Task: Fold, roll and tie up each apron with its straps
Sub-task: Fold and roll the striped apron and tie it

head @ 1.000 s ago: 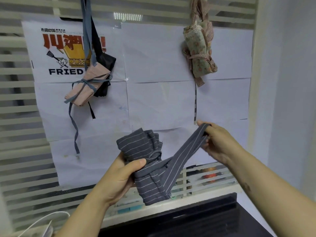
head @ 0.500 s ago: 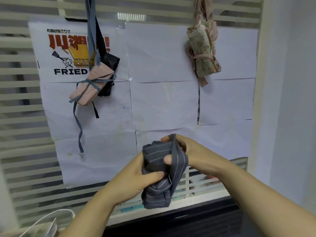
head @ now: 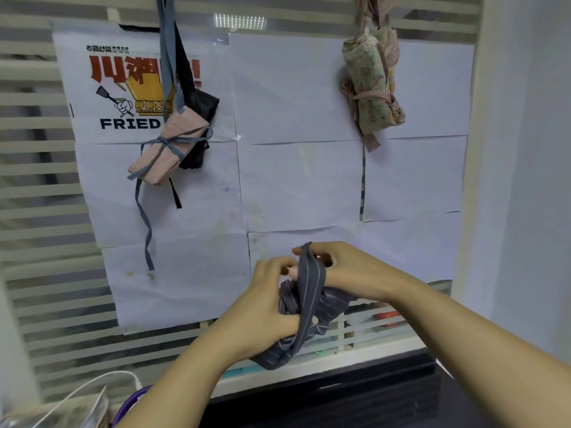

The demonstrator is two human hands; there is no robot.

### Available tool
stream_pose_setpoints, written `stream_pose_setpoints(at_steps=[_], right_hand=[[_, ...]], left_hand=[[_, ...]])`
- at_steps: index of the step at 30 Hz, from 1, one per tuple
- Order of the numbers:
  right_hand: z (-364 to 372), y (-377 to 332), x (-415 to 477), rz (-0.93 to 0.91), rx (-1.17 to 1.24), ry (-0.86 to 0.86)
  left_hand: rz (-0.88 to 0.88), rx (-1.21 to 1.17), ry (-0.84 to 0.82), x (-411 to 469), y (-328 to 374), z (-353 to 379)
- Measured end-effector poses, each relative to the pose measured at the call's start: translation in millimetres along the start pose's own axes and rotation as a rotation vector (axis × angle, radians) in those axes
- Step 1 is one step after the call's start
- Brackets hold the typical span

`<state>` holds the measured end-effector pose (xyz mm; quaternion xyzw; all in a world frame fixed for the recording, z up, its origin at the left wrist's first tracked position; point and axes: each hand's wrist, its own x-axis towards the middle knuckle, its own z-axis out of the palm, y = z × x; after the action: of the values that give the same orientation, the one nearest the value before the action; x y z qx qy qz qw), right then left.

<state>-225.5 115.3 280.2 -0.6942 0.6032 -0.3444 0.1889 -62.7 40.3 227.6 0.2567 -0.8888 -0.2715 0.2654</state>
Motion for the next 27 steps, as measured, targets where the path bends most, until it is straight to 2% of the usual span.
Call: stream_pose_setpoints(at_steps=[3, 5, 7, 9, 11, 13, 15, 19, 21, 24, 27], right_hand=[[-2.4, 9.5, -3.9, 0.045, 0.178, 0.059], [-1.6, 17.3, -4.8, 0.065, 0.226, 0.092], [-4.0, 21.5, -6.7, 0.078, 0.233, 0.080], [-8.4, 22.3, -7.1, 0.090, 0.119, -0.003], [-10.7, 20.4, -5.1, 0.086, -0.004, -0.102], [-12.1, 21.7, 0.5, 0.069, -0.012, -0.118], [-13.0, 24.2, 6.2, 0.052, 0.090, -0.032], [-11.6, 28.0, 10.2, 0.071, 0.494, 0.223], [-10.8, 25.0, 8.7, 0.079, 0.560, 0.249], [-15.8, 21.3, 8.0, 0.055, 0.447, 0.209], [-29.9, 16.0, 8.9, -0.026, 0.385, 0.219]], left_hand=[[-0.035, -0.245, 0.090, -4.7, -7.5, -4.8], [-0.003, -0.217, -0.006, -9.5, -15.0, -9.1], [0.055, -0.050, -0.113, -12.6, -16.8, -7.9], [0.112, 0.240, -0.125, -13.4, -15.3, -4.0], [0.241, 0.599, -0.046, -10.5, -14.9, -0.3], [0.427, 0.816, 0.090, -6.0, -14.6, 0.6], [0.472, 0.901, 0.151, -2.7, -12.0, 1.0], [0.497, 1.018, 0.243, 5.9, -4.4, 1.5], [0.511, 1.007, 0.240, 8.7, -3.4, -0.4], [0.464, 0.856, 0.184, 7.3, 7.6, -11.6], [0.251, 0.370, 0.125, 4.9, 18.6, -27.3]])
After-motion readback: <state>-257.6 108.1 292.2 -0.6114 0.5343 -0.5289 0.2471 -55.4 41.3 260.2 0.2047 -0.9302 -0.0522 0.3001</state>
